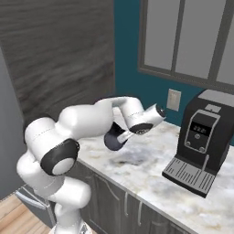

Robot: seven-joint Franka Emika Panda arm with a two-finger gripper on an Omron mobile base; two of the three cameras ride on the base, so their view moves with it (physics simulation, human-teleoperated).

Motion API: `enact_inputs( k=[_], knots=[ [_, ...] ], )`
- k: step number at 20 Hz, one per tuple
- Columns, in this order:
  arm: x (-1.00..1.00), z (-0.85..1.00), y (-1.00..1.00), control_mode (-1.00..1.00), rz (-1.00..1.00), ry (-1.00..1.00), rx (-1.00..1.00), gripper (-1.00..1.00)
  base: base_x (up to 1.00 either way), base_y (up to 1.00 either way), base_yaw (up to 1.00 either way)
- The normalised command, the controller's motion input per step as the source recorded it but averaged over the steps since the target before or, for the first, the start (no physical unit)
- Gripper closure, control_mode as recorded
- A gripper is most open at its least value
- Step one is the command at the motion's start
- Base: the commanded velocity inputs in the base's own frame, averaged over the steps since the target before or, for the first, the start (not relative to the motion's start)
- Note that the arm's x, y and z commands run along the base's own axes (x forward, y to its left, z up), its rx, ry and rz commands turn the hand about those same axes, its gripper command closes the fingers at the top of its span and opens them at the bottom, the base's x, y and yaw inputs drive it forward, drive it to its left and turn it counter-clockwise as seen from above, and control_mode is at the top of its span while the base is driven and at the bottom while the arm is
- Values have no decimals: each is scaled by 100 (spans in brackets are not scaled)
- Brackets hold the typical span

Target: Move the apricot and lemon wedge from the top shelf to the second highest shelf to make space. Then, place the pitcher from the counter on the cleared top shelf.

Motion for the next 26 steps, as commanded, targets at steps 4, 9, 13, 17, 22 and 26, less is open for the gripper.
enact_inputs(
  k=[4, 9, 13, 17, 22, 26],
  knots=[
    [-55, 25, 63, -100, -52, 2, -14, 100, 0, 0, 0],
    [-42, 56, 31, -100, -43, 1, -13, 100, 0, 0, 0],
    [-35, 60, 22, -100, -39, 0, -8, 100, 0, 0, 0],
    [-40, 47, 19, -100, -35, -6, -1, 100, 0, 0, 0],
    [-47, 49, 18, -100, -22, -2, 8, 100, 0, 0, 0],
    [-43, 76, 6, -100, -6, 0, 13, 100, 0, 0, 0]
  ],
)
